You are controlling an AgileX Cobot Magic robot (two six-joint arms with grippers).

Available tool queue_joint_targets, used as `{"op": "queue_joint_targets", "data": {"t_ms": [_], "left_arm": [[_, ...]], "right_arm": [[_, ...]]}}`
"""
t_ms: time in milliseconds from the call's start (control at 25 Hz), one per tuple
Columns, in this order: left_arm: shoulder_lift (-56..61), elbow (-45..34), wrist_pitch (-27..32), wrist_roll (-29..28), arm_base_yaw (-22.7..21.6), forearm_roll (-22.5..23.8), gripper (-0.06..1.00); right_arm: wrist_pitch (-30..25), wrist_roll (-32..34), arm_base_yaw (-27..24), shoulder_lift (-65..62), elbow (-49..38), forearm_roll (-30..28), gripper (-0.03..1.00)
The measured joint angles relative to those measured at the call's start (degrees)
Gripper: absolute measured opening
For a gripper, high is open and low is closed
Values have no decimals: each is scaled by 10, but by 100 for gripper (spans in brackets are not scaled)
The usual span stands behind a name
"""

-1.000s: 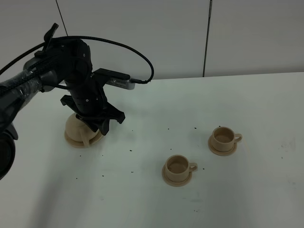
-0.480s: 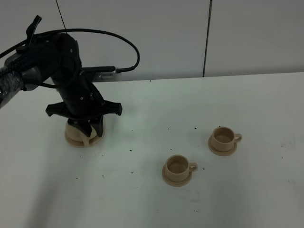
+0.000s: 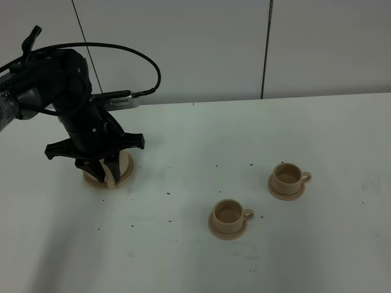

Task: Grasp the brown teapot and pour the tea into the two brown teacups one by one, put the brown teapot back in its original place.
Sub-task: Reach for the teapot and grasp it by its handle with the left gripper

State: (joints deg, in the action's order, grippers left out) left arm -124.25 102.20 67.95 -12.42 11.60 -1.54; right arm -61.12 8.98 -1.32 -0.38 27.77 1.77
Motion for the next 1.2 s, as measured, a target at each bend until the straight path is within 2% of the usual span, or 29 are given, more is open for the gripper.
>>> {"op": "queue_joint_targets", "data": {"t_ms": [320,760,1040,1200], "left_arm": [[0,0,0,0,-20,22,34],[-2,0,0,0,-24,24,34],[-11,0,0,8,-24,15,34],[-11,0,0,26,-24,-5,39]], "right_arm": [[0,0,0,0,0,0,24],[0,0,0,0,0,0,24],[0,0,0,0,0,0,24],[0,0,0,0,0,0,24]]}}
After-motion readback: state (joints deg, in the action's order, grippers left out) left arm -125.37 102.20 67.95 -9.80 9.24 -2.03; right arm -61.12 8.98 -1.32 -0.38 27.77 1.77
